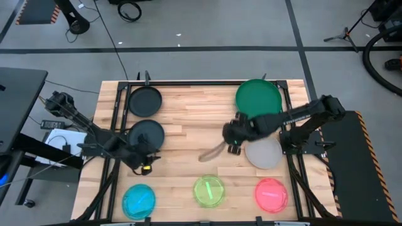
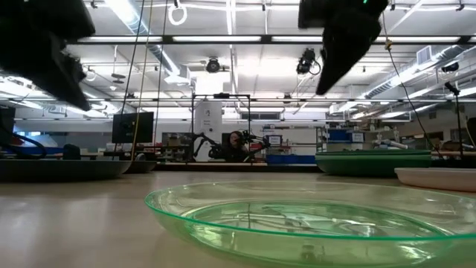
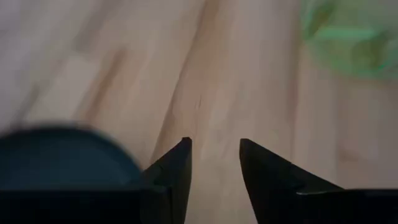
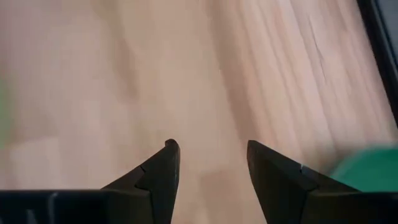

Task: Stack plastic plates
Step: Stack the bottom black plate on top of the black plate

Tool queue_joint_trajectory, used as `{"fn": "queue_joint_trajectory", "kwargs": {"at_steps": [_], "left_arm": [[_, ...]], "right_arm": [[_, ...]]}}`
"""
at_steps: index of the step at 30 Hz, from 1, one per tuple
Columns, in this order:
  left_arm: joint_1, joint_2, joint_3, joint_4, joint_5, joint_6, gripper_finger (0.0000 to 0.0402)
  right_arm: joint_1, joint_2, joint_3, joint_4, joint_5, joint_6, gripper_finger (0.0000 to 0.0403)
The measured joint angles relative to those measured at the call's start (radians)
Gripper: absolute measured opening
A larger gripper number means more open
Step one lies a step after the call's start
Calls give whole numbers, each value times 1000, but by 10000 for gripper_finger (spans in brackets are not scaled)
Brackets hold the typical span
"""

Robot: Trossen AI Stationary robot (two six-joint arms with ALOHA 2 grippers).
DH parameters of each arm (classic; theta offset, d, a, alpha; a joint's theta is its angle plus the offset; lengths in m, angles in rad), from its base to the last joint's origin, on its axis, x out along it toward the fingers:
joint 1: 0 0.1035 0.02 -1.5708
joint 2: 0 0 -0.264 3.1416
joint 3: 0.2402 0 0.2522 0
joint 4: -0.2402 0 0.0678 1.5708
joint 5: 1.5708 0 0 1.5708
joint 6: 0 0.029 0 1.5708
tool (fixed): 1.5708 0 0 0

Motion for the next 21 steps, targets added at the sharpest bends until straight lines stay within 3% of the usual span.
{"fn": "queue_joint_trajectory", "kwargs": {"at_steps": [4,9,12,15,21], "left_arm": [[28,112,64,-30,47,-21,146],[72,256,227,-322,41,-70,146],[127,333,242,-423,95,-154,146],[180,398,223,-421,171,-201,146],[225,473,219,-355,211,-151,146]], "right_arm": [[86,0,0,101,43,0,194],[109,0,0,122,47,24,194],[111,0,0,105,47,24,194],[114,0,0,95,54,24,194],[113,0,0,94,54,25,194]]}}
